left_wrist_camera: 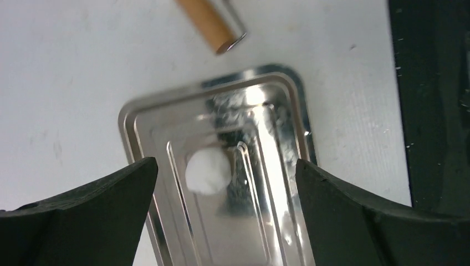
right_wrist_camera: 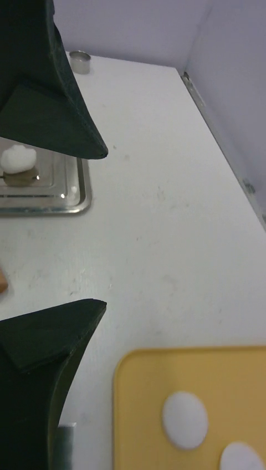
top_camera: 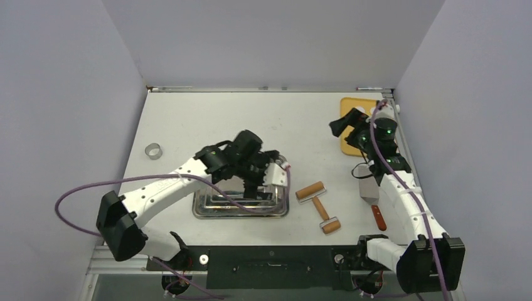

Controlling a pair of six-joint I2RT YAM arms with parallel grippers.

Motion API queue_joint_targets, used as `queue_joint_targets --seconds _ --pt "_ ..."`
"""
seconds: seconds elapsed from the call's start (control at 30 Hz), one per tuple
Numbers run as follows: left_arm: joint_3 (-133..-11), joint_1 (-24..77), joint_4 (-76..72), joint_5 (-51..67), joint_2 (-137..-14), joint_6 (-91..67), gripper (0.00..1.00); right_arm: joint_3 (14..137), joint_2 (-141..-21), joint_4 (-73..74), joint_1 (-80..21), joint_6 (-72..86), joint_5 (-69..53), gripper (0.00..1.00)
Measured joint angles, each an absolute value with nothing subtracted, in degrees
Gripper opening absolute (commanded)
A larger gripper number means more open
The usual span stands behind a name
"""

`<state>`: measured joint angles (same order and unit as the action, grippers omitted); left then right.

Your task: Roll out the dumpling wrappers from the dough

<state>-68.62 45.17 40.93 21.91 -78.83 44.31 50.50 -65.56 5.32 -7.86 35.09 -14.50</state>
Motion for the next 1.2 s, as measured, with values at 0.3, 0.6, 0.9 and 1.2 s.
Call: queue_joint_targets --seconds 0.3,0.6,0.9,1.2 --pt "-96.8 63.8 45.8 20.2 -111.7 58.7 0.91 38.3 -62.7 10.9 9.7 33.2 -22.6 0.91" --pt "-112.2 69.2 51.2 19.3 -130.2 66.3 0.88 37.3 -64.1 10.6 15.2 30.2 -27.9 0.90" --pt "-110.1 69.3 52.1 15.4 -132.0 70.1 0.65 36.5 -64.1 9.9 16.8 29.4 -30.4 0.89" --pt "-110.7 69.3 53.5 14.5 -132.7 71.1 0.00 36.5 -64.1 10.0 16.9 29.2 -30.7 0.89"
